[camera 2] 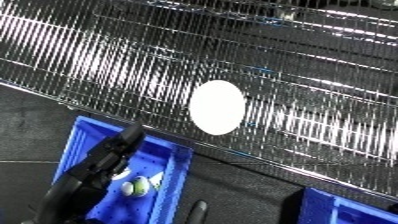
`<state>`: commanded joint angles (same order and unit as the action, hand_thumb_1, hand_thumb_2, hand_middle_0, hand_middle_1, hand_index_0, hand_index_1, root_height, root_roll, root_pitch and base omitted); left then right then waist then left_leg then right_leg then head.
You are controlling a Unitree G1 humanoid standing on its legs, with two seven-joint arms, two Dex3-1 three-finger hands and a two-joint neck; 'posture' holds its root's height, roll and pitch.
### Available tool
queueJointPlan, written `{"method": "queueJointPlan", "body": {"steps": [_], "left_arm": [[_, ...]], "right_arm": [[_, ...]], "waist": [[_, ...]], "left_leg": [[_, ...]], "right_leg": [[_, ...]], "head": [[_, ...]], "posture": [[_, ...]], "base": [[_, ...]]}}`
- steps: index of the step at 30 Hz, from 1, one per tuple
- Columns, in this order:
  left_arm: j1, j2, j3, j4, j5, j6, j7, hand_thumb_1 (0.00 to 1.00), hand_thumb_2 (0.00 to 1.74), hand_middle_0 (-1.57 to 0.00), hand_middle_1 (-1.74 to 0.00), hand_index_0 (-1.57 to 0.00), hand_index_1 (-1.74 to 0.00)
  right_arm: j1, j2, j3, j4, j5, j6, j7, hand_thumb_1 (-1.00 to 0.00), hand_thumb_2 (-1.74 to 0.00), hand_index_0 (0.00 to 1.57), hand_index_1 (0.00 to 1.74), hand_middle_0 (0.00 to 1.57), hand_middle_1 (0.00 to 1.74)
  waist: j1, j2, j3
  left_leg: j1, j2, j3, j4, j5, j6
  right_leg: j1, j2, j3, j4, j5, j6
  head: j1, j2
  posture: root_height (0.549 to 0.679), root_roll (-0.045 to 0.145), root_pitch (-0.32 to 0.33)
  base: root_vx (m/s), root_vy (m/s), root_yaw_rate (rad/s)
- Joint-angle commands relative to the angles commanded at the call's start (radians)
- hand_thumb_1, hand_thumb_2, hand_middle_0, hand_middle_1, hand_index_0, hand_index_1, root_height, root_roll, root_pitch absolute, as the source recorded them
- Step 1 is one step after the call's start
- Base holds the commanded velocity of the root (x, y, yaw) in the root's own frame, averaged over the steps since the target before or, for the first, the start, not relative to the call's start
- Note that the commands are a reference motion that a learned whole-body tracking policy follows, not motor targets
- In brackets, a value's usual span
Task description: Pick up the object and place it into the box
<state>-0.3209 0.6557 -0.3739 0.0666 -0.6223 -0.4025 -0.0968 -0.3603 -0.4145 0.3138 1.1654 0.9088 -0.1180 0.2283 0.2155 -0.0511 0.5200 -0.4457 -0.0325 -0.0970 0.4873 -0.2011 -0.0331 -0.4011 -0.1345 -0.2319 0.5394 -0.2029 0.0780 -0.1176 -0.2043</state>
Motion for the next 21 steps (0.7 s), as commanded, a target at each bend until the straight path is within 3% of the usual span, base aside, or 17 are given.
{"method": "queueJointPlan", "body": {"steps": [9,21], "left_arm": [[-0.063,-0.072,-0.002,0.013,0.016,0.007,0.082,0.0,0.0,0.0,0.0,0.0,0.0],[-0.189,-0.165,-0.008,0.203,0.058,0.02,0.251,0.0,0.0,0.0,0.0,0.0,0.0]], "right_arm": [[-0.015,0.031,0.016,0.008,-0.007,0.015,0.013,0.0,0.0,0.0,0.0,0.0,0.0],[-0.052,0.042,0.051,0.002,-0.061,0.032,0.032,0.0,0.0,0.0,0.0,0.0,0.0]], "waist": [[-0.019,-0.032,0.0],[-0.081,-0.074,0.0]], "left_leg": [[-0.008,0.01,0.002,0.02,-0.009,0.0021],[-0.029,0.039,0.034,0.055,-0.018,0.0003]], "right_leg": [[-0.005,0.0163,0.012,0.007,0.006,0.0038],[-0.037,0.0457,0.053,0.022,0.011,0.0075]], "head": [[-0.055,0.0],[-0.172,0.048]], "posture": [[0.659,0.02,0.1],[0.655,0.009,0.104]], "base": [[0.024,-0.026,-0.079],[0.015,0.022,-0.161]]}}
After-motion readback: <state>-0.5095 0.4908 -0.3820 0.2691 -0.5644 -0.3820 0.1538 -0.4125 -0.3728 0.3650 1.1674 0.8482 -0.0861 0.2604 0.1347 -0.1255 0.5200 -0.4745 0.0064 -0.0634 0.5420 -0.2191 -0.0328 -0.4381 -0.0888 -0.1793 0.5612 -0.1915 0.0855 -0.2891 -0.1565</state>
